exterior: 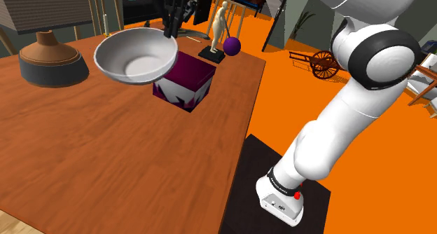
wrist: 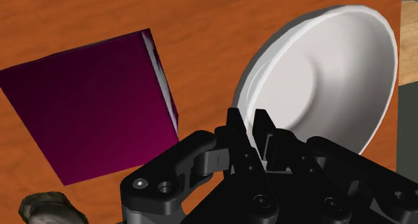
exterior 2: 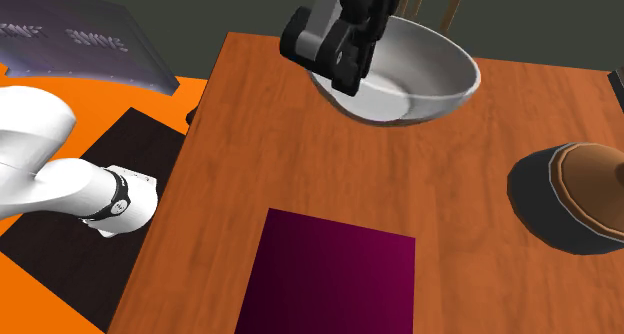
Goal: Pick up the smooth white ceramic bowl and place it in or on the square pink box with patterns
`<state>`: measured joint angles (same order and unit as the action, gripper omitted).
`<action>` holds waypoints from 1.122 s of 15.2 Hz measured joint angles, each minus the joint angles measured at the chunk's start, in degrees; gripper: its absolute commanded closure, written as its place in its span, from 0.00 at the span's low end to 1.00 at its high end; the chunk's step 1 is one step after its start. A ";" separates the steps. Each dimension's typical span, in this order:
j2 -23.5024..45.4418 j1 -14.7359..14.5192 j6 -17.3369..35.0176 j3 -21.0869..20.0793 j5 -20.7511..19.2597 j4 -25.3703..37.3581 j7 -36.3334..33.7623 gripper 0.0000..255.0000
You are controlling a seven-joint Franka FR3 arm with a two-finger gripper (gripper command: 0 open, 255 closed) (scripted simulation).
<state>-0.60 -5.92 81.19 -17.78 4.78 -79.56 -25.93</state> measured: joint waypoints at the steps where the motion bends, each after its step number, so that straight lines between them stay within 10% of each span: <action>1: -0.59 0.71 -0.24 0.74 0.23 -0.45 1.42 1.00; 17: 4.87 11.75 -8.27 11.93 0.06 11.09 23.16 1.00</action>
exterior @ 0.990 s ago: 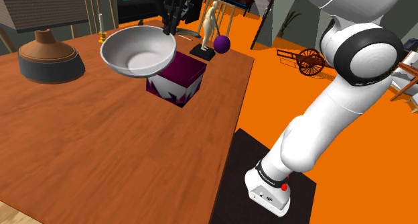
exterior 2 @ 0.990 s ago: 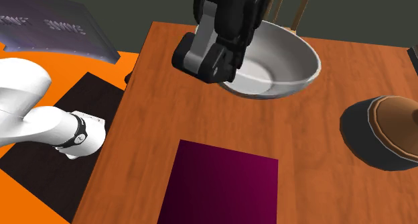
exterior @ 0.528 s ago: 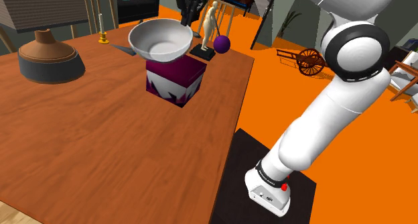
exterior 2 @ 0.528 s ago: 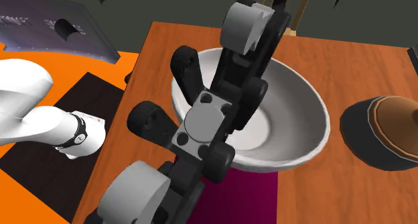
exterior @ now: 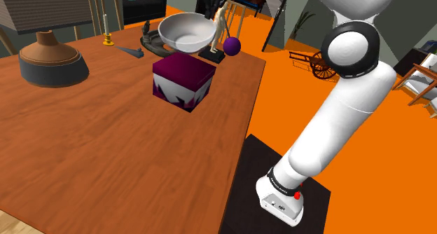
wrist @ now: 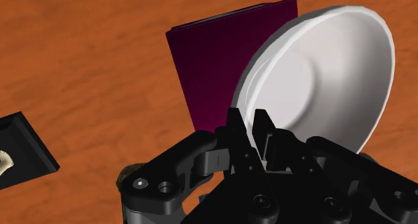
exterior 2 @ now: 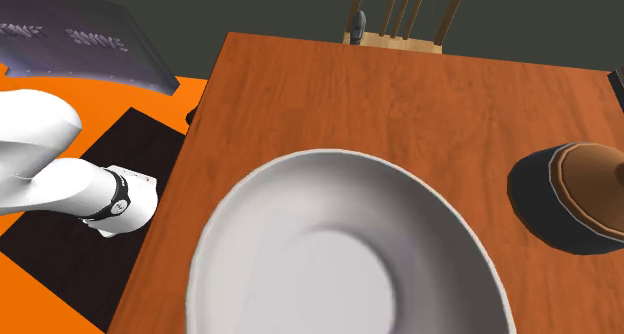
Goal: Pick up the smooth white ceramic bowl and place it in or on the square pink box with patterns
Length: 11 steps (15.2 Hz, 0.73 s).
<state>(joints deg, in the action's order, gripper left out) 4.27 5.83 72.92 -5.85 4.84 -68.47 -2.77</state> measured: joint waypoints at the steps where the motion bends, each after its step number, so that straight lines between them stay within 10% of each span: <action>1: 0.99 0.77 -0.71 0.65 -0.02 1.58 1.37 1.00; 11: -0.34 2.66 5.01 2.11 0.07 -5.81 5.27 1.00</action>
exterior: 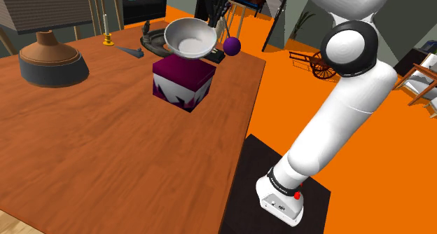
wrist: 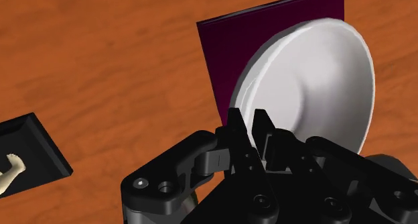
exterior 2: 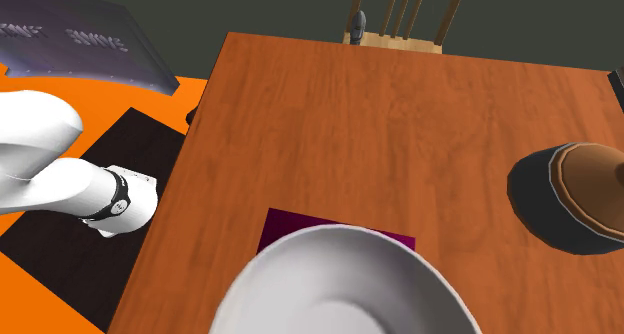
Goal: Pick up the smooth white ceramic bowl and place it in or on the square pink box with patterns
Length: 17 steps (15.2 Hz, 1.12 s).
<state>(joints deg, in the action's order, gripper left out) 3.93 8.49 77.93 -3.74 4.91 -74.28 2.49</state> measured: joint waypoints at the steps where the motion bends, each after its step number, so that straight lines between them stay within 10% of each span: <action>1: -0.48 -0.01 0.95 -0.01 0.02 -1.44 0.05 1.00; 13: -4.54 0.07 11.42 0.23 0.10 -15.90 1.22 1.00; 14: -4.53 0.07 11.43 0.23 0.10 -15.92 1.22 0.00; 17: -2.20 0.76 10.20 0.92 1.72 -12.29 4.34 0.00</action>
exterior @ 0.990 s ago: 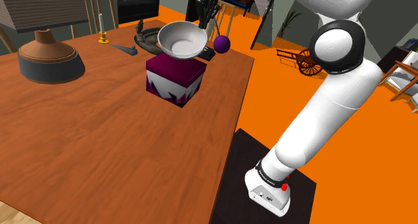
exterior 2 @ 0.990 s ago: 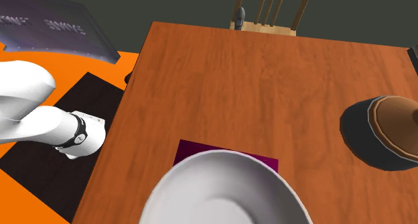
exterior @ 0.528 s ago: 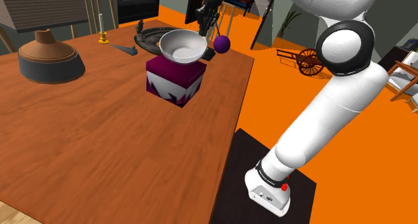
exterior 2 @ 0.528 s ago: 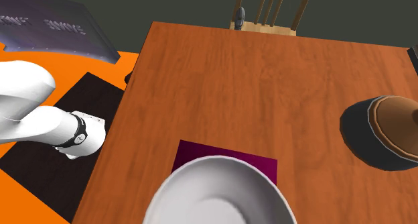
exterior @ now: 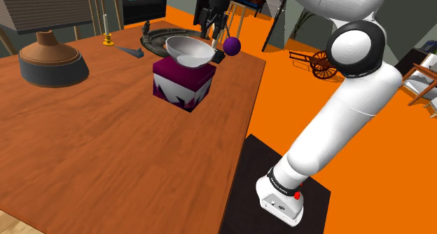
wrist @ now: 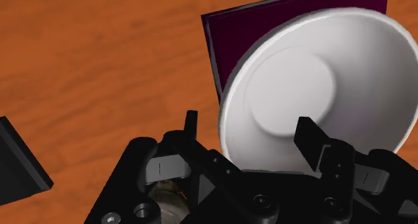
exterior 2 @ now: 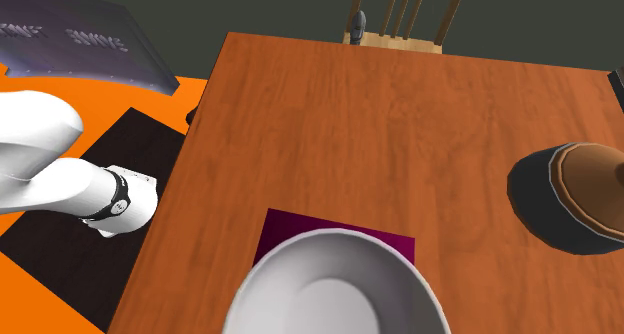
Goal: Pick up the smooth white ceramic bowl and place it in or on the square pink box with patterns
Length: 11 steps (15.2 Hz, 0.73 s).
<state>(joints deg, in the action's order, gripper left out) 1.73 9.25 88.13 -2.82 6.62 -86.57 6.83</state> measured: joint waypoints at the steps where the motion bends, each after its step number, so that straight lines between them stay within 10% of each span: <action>1: 2.38 0.61 -1.36 0.50 1.17 3.70 2.29 0.00; 11: 3.80 1.27 2.56 0.78 3.21 1.06 6.46 0.00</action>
<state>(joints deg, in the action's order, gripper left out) 5.53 10.51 90.69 -2.04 9.84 -85.51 13.29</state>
